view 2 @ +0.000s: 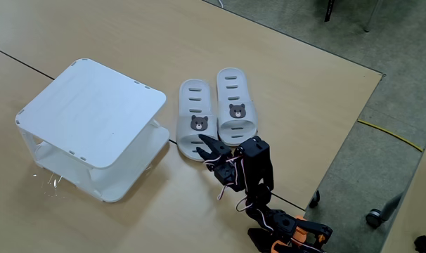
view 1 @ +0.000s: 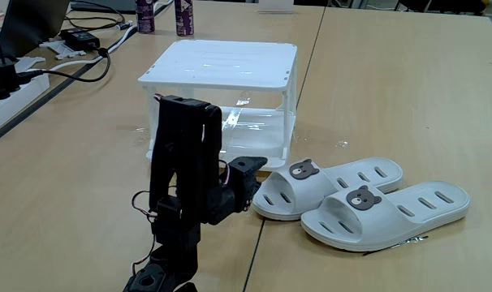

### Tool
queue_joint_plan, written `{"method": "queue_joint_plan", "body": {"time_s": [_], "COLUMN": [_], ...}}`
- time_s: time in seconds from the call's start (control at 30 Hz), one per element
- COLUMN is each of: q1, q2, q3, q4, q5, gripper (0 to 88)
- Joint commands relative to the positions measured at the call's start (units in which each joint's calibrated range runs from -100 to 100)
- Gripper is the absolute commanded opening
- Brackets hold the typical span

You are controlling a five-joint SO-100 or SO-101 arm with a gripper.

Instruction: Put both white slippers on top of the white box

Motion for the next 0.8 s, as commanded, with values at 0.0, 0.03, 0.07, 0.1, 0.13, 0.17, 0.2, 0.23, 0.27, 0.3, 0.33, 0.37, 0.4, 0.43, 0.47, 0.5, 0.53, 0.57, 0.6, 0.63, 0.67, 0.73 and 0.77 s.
{"method": "queue_joint_plan", "body": {"time_s": [0.0, 0.03, 0.07, 0.1, 0.13, 0.17, 0.2, 0.23, 0.27, 0.3, 0.33, 0.37, 0.4, 0.43, 0.47, 0.5, 0.53, 0.57, 0.6, 0.63, 0.67, 0.73, 0.77], "q1": [1.9, 2.6, 3.3, 3.7, 4.2, 4.6, 4.7, 4.7, 4.7, 4.7, 4.7, 4.8, 4.8, 4.8, 4.8, 5.1, 5.7, 6.3, 7.0, 7.7, 8.4, 9.3, 9.5], "q2": [1.5, 2.6, 3.9, 5.4, 7.0, 9.0, 10.3, 11.6, 12.8, 14.1, 15.4, 16.9, 18.3, 20.2, 21.9, 23.5, 24.8, 25.6, 26.2, 26.6, 27.2, 28.5, 28.8], "q3": [-6.1, -7.8, -9.5, -11.2, -13.0, -15.6, -17.4, -18.7, -20.1, -21.9, -24.1, -26.8, -29.5, -32.7, -34.8, -36.9, -38.4, -39.7, -40.6, -41.6, -42.9, -45.6, -46.3], "q4": [-1.2, -1.2, -1.2, -1.2, -1.2, -1.2, -1.2, -1.2, -1.2, -1.2, -1.2, -1.2, -1.2, -1.2, -1.2, -1.2, -1.2, -1.2, -1.2, -1.2, -1.2, -1.2, -1.2], "q5": [0.4, 0.4, 0.4, 0.4, 0.4, 0.4, 0.4, 0.4, 0.4, 0.4, 0.4, 0.4, 0.4, 0.4, 0.4, 0.4, 0.4, 0.4, 0.4, 0.4, 0.4, 0.4, 0.4], "gripper": [24.7, 24.7, 24.8, 24.9, 24.9, 25.0, 25.1, 25.2, 25.8, 27.7, 28.8, 28.8, 28.9, 28.9, 28.9, 28.9, 28.8, 28.7, 28.7, 28.6, 28.6, 28.6, 28.6]}}
